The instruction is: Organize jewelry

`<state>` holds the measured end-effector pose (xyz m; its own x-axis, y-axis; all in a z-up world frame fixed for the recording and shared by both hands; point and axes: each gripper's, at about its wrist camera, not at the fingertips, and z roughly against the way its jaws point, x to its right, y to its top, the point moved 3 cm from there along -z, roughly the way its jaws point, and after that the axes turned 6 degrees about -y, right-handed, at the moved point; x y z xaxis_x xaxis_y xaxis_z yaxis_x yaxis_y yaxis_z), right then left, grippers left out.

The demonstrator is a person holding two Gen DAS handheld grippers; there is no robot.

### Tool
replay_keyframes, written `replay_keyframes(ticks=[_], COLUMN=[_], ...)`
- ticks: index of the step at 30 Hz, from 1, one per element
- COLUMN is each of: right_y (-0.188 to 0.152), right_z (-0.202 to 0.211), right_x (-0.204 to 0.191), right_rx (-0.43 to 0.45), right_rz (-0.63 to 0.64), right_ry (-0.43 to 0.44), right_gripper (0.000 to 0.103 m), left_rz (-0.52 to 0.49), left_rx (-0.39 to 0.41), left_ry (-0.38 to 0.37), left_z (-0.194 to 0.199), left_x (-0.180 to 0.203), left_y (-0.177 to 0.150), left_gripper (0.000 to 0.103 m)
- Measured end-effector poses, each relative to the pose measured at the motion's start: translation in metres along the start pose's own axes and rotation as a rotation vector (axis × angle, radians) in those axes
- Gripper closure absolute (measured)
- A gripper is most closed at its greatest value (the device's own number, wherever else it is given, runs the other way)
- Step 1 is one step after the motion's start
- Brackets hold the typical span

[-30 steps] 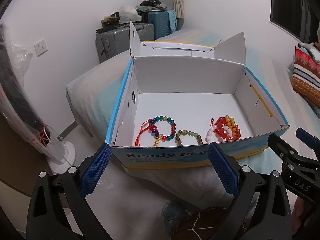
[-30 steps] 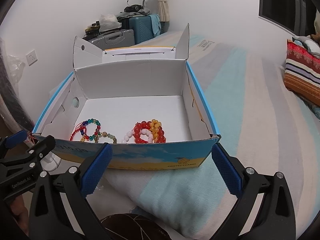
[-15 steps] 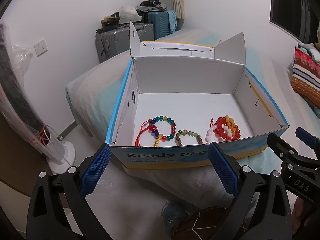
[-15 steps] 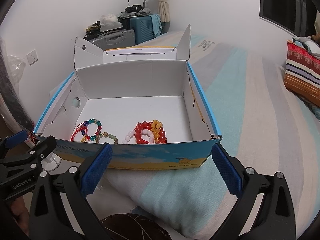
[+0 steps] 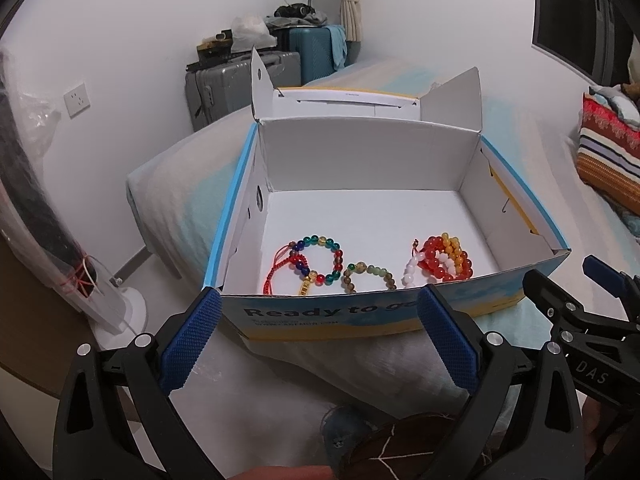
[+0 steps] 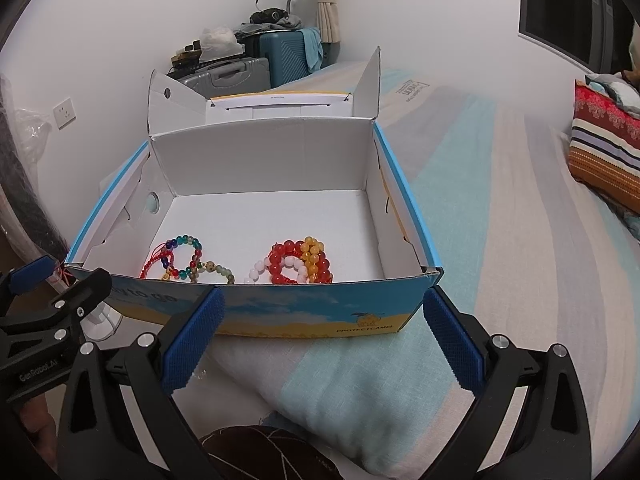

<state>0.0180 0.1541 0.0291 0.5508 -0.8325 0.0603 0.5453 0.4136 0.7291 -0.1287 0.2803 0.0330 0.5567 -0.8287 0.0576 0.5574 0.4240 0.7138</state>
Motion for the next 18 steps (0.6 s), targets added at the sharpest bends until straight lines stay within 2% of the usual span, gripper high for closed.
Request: replay_keyframes(ticks=[18], right_y=[-0.0014], right_z=[0.0000], right_x=[0.0007], right_rx=[0.000], right_rz=[0.001], right_ry=[0.002], right_gripper=[0.008], left_rz=[-0.002], left_rx=[0.011], left_ry=[0.003], left_z=[0.0024], left_x=[0.0019], left_y=[-0.0002], left_gripper=[0.006])
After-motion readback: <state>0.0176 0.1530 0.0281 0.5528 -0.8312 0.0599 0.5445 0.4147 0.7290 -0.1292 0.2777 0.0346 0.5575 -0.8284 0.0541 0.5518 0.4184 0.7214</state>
